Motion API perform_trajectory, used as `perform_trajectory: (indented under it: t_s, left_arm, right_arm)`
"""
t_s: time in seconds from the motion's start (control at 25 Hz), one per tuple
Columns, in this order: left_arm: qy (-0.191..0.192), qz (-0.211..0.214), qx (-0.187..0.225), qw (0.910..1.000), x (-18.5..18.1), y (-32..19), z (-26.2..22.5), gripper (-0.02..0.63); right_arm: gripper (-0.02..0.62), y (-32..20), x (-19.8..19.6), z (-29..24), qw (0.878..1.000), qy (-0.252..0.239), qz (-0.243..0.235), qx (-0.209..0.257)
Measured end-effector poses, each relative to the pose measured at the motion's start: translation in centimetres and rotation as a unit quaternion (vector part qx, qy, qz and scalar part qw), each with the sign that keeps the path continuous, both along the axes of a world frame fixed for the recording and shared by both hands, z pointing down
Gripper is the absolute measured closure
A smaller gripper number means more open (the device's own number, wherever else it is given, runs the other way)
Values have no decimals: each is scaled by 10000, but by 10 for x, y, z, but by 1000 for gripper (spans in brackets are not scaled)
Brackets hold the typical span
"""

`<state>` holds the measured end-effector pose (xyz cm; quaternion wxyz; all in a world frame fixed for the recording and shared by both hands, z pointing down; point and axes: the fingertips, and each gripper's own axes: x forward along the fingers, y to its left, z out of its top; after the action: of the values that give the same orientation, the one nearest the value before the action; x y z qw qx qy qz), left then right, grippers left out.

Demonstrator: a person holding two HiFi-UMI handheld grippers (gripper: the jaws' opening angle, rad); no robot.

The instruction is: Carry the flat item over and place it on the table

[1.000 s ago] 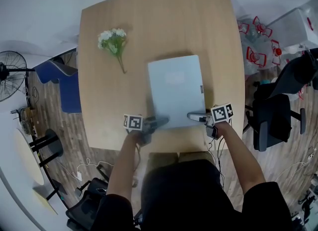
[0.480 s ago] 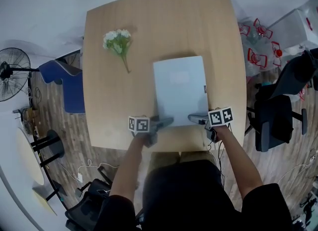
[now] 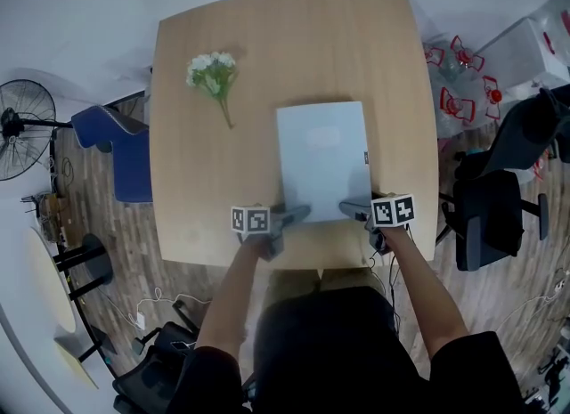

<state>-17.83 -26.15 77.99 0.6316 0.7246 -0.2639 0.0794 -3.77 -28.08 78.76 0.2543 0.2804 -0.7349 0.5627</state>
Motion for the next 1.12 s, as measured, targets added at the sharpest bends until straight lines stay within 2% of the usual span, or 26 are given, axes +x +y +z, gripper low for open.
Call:
perform_trajectory:
  t_s: [0.16, 0.28, 0.4, 0.52, 0.64, 0.76, 0.88, 0.96, 1.04, 1.12]
  left_arm:
    - [-131, 0, 3, 9999, 7, 1, -4, 155]
    - [-441, -303, 125, 9985, 2, -3, -7, 100]
    - [-871, -786, 368, 9924, -19, -11, -15, 95]
    - [-1010, -892, 588, 9891, -27, -14, -29, 98]
    - [-1169, -706, 1011, 9854, -23, -10, -53, 104]
    - [-1326, -733, 1659, 9744, -23, -4, -95, 126]
    - [-1364, -1155, 2423, 9536, -37, 2, -151, 240]
    - [-1360, -1576, 2849, 9357, -52, 11, -188, 387]
    - [-1458, -1933, 3185, 9165, -71, 20, -220, 490]
    - [-1624, -2135, 3461, 8990, -90, 26, -244, 606]
  right_arm:
    - [121, 1, 7, 1, 9996, -122, 270, -48]
    - [133, 3, 10, 1, 9996, -78, 268, 84]
    - [153, 6, 11, 0, 9996, -34, 227, 175]
    - [141, 6, 15, -3, 9993, -44, 238, 287]
    - [143, 8, 23, -18, 9982, -68, 292, 526]
    - [173, 13, 26, -55, 9944, -341, 333, 946]
    - [240, 16, 22, -107, 9840, -469, 196, 1710]
    - [297, 24, 15, -140, 9754, -431, 35, 2163]
    - [310, 32, 7, -169, 9672, -301, -136, 2519]
    - [369, 34, -5, -198, 9575, -193, -141, 2875]
